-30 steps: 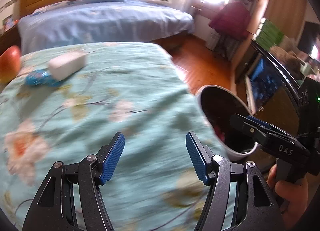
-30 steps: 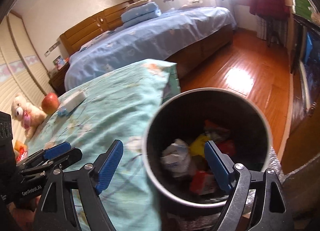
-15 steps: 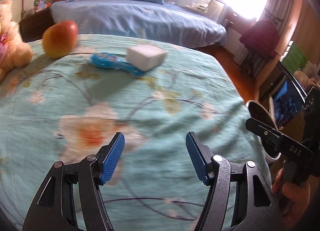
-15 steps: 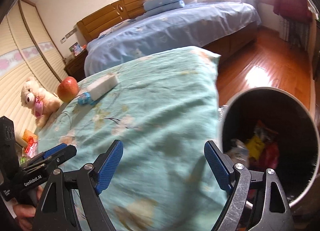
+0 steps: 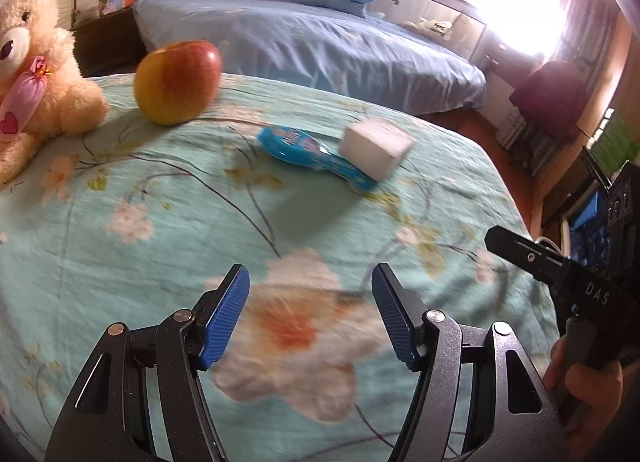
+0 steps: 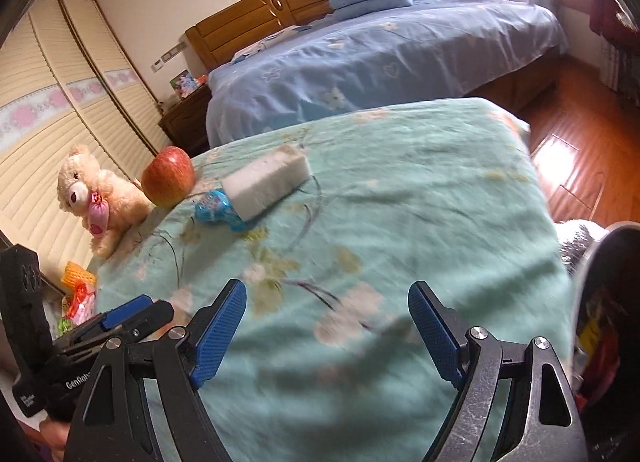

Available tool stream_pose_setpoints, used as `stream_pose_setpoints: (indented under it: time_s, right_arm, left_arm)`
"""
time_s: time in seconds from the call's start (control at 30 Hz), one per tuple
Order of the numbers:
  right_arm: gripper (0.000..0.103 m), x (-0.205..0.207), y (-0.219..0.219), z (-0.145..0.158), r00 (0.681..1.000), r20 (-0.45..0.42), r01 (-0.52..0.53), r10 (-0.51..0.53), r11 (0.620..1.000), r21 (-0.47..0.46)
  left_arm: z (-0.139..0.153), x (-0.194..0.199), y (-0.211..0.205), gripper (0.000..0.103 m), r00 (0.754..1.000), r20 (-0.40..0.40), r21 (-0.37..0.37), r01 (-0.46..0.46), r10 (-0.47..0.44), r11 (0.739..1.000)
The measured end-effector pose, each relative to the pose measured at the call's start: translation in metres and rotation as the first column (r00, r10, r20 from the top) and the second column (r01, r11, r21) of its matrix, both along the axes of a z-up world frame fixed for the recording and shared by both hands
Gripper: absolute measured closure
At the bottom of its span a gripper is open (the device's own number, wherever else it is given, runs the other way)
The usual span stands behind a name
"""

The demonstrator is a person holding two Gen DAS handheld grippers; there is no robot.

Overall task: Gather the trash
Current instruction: 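Move both open tools back over the remaining trash on the bedspread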

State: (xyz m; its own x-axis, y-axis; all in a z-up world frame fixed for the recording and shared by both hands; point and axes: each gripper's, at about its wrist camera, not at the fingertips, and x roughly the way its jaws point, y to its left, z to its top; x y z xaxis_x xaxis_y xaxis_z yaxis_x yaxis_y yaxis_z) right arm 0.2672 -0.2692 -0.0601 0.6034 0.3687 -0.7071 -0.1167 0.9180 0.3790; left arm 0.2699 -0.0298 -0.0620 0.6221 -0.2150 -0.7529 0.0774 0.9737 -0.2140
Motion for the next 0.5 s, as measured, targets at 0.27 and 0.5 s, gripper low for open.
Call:
stream_pose_setpoints:
  time_s: [0.27,0.5]
  right_arm:
    - [0.019,0.037,0.036,0.003,0.998,0.010,-0.069,0.069,0.998,0.009]
    - [0.046,0.067,0.062,-0.006,0.995,-0.001,-0.098,0.098,0.995,-0.002]
  left_arm:
    - [-0.005,0.018,0.027,0.038,0.998,-0.014,-0.002,-0.056,0.056,0.998]
    - [-0.007,0.029,0.031,0.038,0.998,-0.015,0.005,-0.062,0.062,0.998]
